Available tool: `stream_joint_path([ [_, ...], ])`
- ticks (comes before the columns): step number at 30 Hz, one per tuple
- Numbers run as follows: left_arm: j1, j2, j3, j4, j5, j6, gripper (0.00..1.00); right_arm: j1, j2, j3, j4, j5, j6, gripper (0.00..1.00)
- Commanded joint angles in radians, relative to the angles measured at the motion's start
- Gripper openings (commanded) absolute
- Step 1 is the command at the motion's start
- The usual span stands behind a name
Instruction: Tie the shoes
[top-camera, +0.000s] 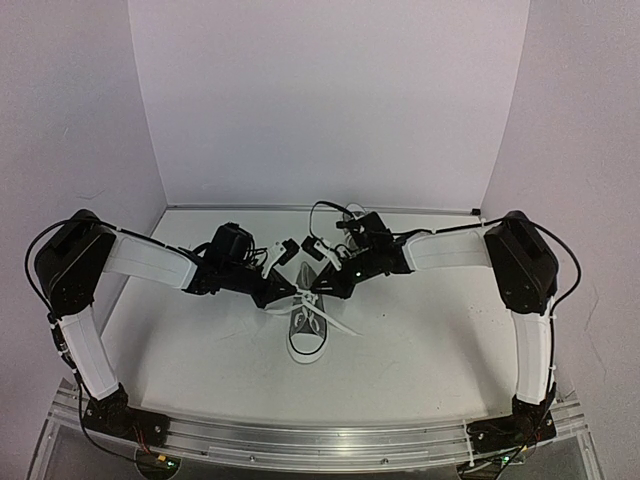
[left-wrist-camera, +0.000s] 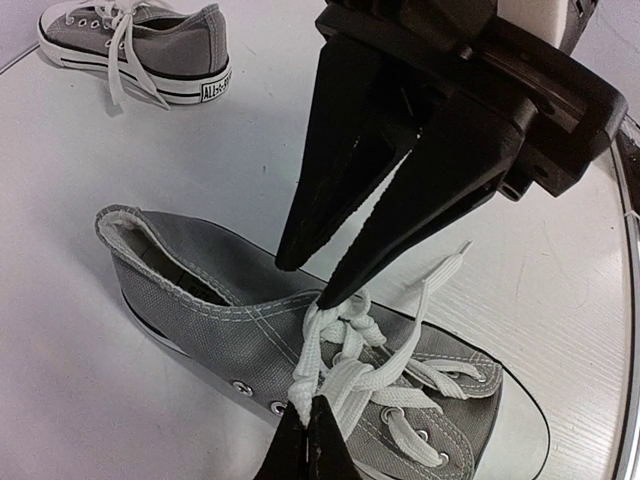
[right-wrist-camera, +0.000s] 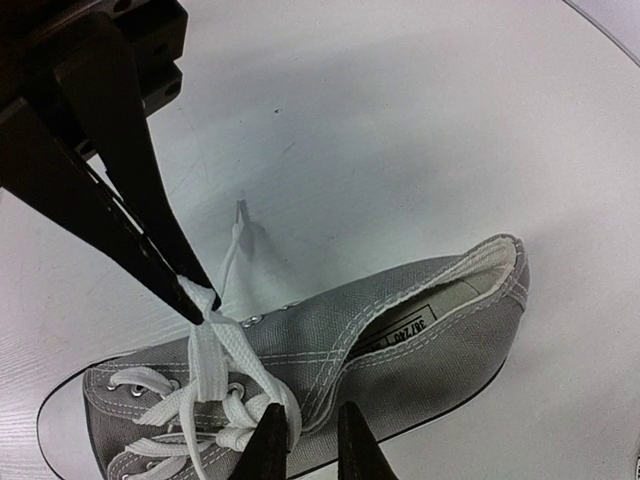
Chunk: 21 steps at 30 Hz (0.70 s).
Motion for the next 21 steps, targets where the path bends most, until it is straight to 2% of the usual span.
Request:
stream_joint_path([
  [1,0.001,-0.030,0.008,0.000,-0.008,0.001,0.00,0.001,0.027,0.052,-0.038,-0.006,-0.012,0.17],
  [3,0.002,-0.028,0.008,0.000,-0.006,0.000,0.00,0.003,0.028,0.055,-0.045,-0.004,-0.016,0.15],
  [8,0.001,-0.026,0.007,0.001,-0.012,-0.002,0.00,0.005,0.025,0.062,-0.061,0.001,-0.021,0.00],
  [21,0.002,0.002,-0.001,0.001,-0.028,-0.072,0.02,0.005,-0.063,-0.019,0.019,-0.007,0.024,0.00],
])
